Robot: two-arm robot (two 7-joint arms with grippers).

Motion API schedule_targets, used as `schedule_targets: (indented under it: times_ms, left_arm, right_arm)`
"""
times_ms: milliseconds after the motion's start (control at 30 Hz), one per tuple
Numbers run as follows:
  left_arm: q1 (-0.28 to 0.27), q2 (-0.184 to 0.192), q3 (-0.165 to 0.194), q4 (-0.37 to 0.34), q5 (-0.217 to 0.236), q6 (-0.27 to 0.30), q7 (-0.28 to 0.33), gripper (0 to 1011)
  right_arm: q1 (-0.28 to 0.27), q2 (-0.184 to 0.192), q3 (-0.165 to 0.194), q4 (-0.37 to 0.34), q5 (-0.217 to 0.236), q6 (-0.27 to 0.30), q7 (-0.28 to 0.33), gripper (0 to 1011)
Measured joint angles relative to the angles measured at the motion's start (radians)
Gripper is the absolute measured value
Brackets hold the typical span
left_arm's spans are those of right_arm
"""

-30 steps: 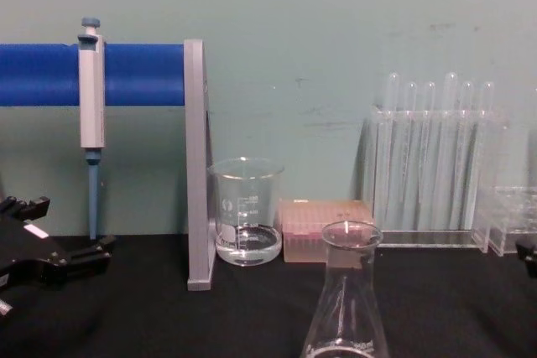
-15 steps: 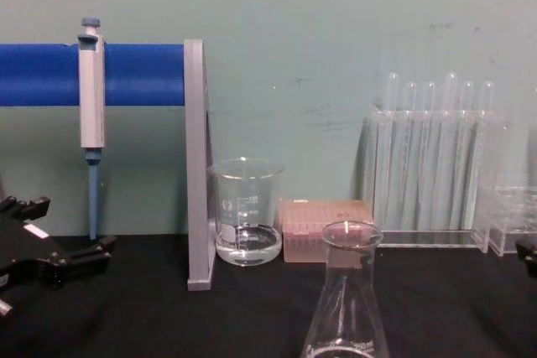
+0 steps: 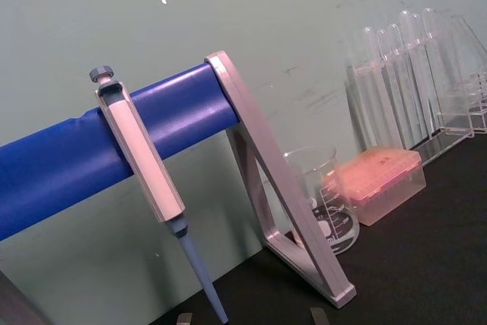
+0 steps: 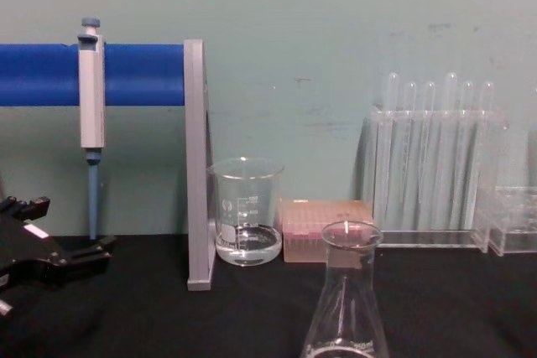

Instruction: Grasp the erlenmeyer flask with one hand, shake it three times, then place it back.

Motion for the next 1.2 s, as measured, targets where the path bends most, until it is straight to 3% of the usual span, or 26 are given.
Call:
schedule_targets:
  times_ms: [300,400,667,933,1200]
  left_arm:
    - [0.000,0.000,0.000,0.000,0.000,0.000,0.000,1001]
    - [0.000,0.000,0.000,0.000,0.000,0.000,0.000,1001]
    - [0.000,0.000,0.000,0.000,0.000,0.000,0.000,1001]
    - [0.000,0.000,0.000,0.000,0.000,0.000,0.000,1001]
    - [0.000,0.000,0.000,0.000,0.000,0.000,0.000,1001]
  right_arm:
    - [-0.084,0.059,0.074,-0.100,0.090,0.033,0.100,1000]
    - [-0.115,0.087,0.099,-0.138,0.133,0.047,0.164,1000]
    - [-0.140,0.107,0.133,-0.174,0.225,0.065,0.300,1000]
    - [-0.118,0.087,0.125,-0.175,0.270,0.075,0.418,1000]
    - [-0.057,0.074,0.070,-0.151,0.291,0.086,0.548,1000]
